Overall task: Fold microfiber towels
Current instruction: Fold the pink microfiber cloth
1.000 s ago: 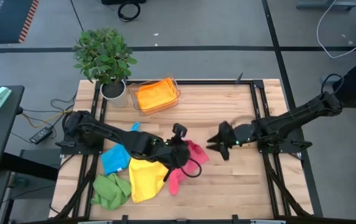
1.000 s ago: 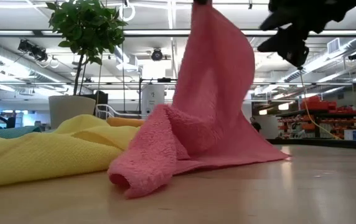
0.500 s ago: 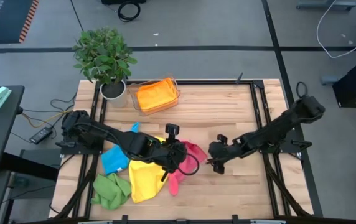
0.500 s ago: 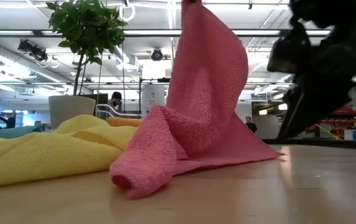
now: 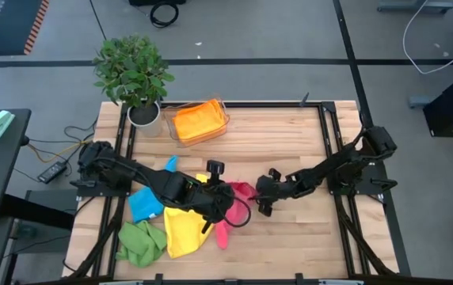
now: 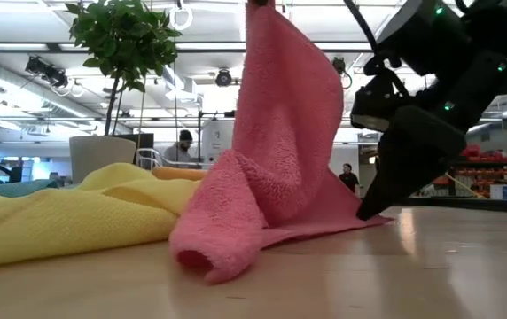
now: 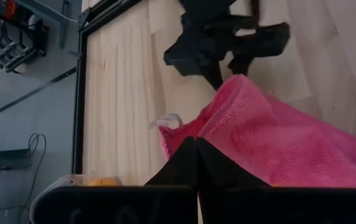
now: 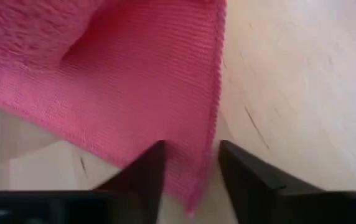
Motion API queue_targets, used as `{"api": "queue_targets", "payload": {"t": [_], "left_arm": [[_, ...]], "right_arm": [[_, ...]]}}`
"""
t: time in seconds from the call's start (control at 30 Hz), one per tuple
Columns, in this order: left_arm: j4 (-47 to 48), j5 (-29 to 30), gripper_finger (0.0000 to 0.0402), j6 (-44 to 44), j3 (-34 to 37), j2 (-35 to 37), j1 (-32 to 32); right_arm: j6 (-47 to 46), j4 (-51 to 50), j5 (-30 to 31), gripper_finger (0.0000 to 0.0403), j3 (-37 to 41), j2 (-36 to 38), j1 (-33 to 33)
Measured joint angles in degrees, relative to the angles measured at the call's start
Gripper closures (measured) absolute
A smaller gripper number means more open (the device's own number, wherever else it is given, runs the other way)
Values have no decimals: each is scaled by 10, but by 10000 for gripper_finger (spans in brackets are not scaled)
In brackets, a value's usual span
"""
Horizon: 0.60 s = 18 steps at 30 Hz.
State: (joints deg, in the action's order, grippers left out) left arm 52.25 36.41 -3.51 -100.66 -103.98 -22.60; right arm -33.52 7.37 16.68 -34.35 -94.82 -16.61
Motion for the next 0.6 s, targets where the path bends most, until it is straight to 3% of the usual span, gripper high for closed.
{"api": "queue_targets", "payload": {"t": [0.17, 0.23, 0.37, 0.5, 0.6], "left_arm": [[16, 0, 400, 14, 0, 0, -10], [23, 0, 400, 16, 0, 0, -16], [54, 0, 400, 39, 0, 0, -29], [88, 0, 400, 60, 0, 0, -40], [102, 0, 400, 63, 0, 0, -43]], "right_arm": [[36, -51, -44, 383, 2, 55, -21], [39, -110, -37, 391, -1, 103, -25], [36, -322, -13, 398, -35, 224, -31], [47, -532, 12, 400, -114, 327, -46], [57, -679, 54, 400, -196, 354, -60]]}}
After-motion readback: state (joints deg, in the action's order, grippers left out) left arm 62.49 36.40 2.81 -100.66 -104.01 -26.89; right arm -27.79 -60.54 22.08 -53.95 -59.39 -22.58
